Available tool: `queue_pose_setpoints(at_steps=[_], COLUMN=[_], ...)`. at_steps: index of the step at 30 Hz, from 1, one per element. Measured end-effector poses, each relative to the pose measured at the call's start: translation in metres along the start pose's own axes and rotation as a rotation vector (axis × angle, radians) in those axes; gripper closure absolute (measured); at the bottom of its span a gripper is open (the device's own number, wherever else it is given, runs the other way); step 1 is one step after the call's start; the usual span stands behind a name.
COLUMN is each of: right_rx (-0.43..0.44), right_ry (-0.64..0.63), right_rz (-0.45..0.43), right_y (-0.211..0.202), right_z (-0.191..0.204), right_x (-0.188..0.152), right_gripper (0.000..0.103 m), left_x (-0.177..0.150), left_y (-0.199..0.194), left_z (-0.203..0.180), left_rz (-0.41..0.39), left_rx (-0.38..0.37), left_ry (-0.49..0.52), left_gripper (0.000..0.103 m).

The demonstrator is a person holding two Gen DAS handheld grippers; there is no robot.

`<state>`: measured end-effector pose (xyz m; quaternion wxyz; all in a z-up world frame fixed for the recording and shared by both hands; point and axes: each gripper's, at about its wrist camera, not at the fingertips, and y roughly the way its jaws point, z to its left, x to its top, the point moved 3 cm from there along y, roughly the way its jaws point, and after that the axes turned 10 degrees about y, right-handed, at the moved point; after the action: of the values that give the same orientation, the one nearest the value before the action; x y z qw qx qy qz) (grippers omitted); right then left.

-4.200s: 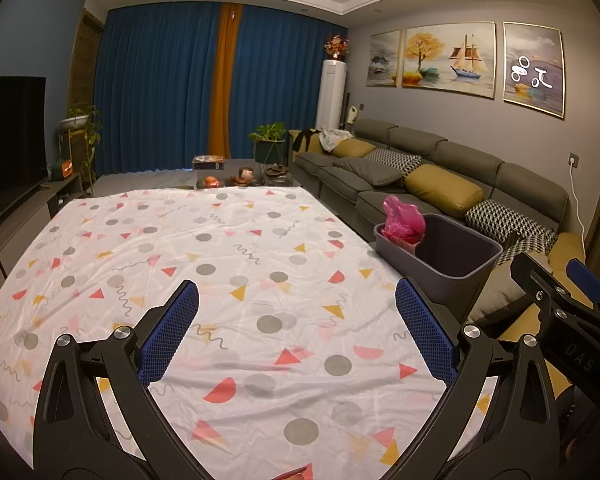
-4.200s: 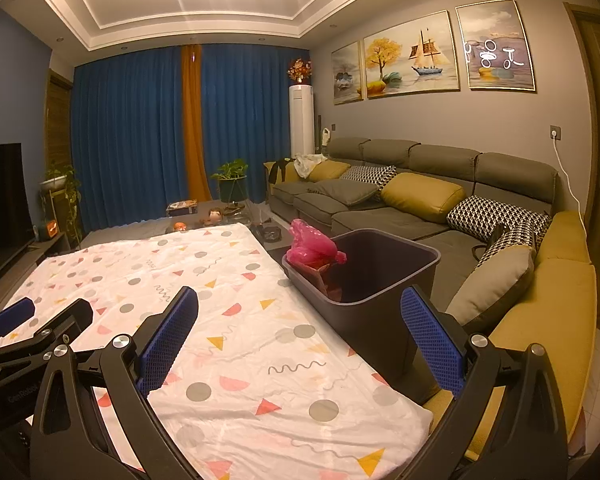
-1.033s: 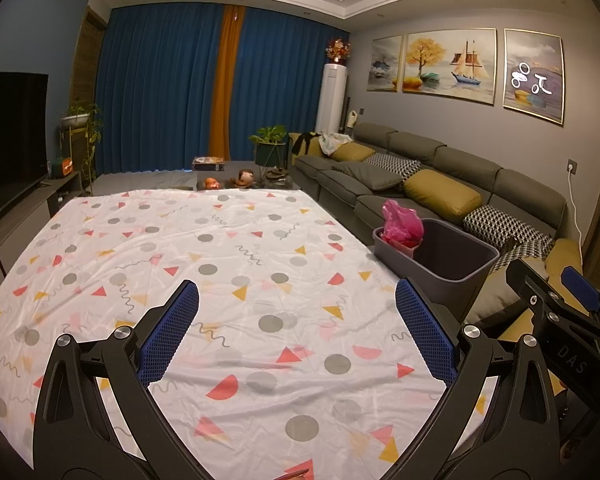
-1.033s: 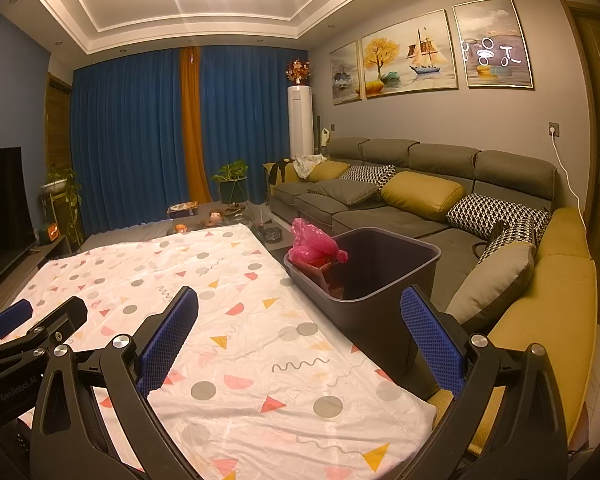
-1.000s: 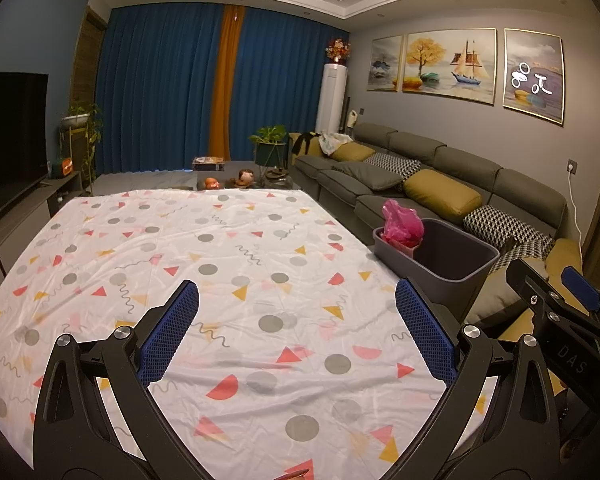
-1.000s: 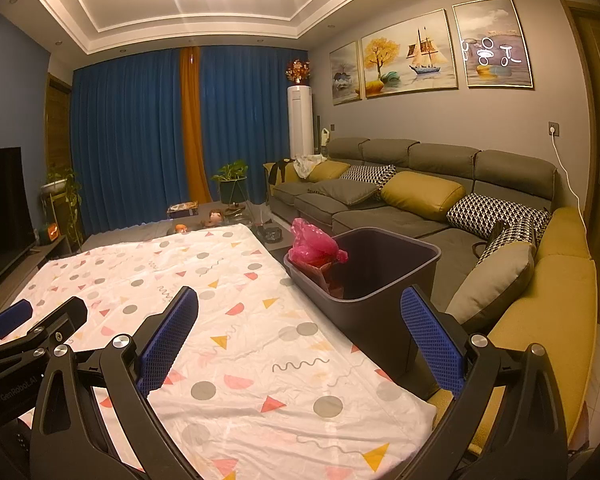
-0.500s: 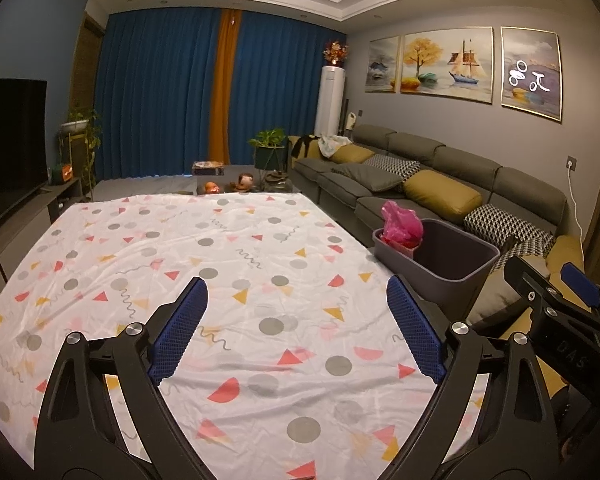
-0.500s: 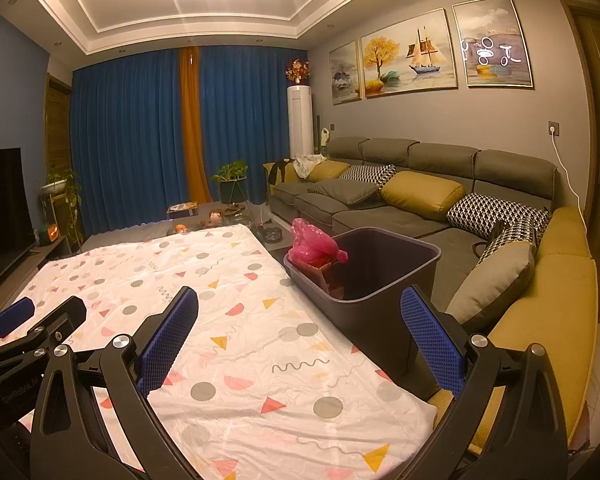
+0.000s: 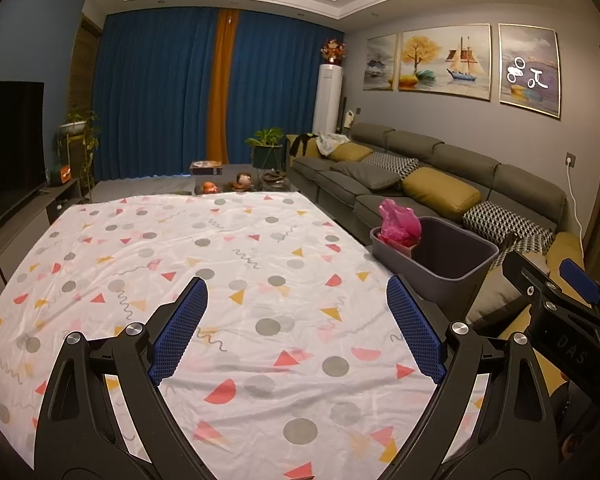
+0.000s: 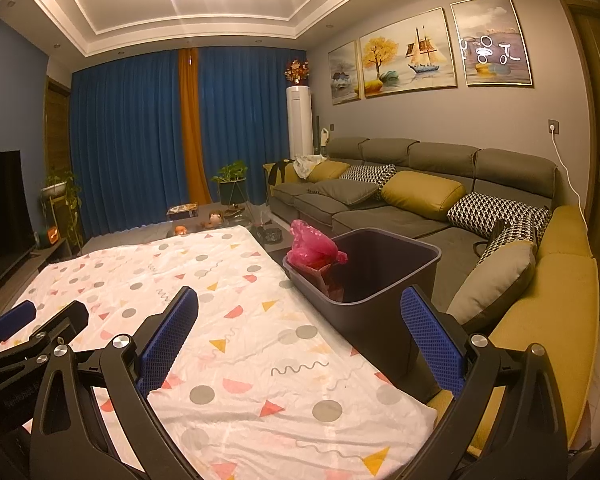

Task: Collect trash

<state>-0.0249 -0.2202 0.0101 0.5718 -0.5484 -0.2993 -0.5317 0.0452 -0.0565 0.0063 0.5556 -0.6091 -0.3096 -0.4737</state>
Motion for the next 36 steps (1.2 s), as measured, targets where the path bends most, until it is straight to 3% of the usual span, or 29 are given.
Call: queue_pose_setpoints(at_steps=[20, 36], right_rx=[0.002, 0.003], right_ry=[0.011, 0.023], right_rz=[-0.001, -0.002], right_y=[0.0013, 0.0056], right_z=[-0.0019, 0.0012], right_x=[0.0043, 0.0067], right_gripper=[0.005, 0.005], left_x=[0.0035, 0.0040], left_y=[0.0013, 0.0019], left_z=[-0.0014, 0.0070], left_rz=[0.001, 0.018], left_rx=[0.000, 0.027], left_ry=[0.009, -0.015], left_gripper=[0.013, 0.007])
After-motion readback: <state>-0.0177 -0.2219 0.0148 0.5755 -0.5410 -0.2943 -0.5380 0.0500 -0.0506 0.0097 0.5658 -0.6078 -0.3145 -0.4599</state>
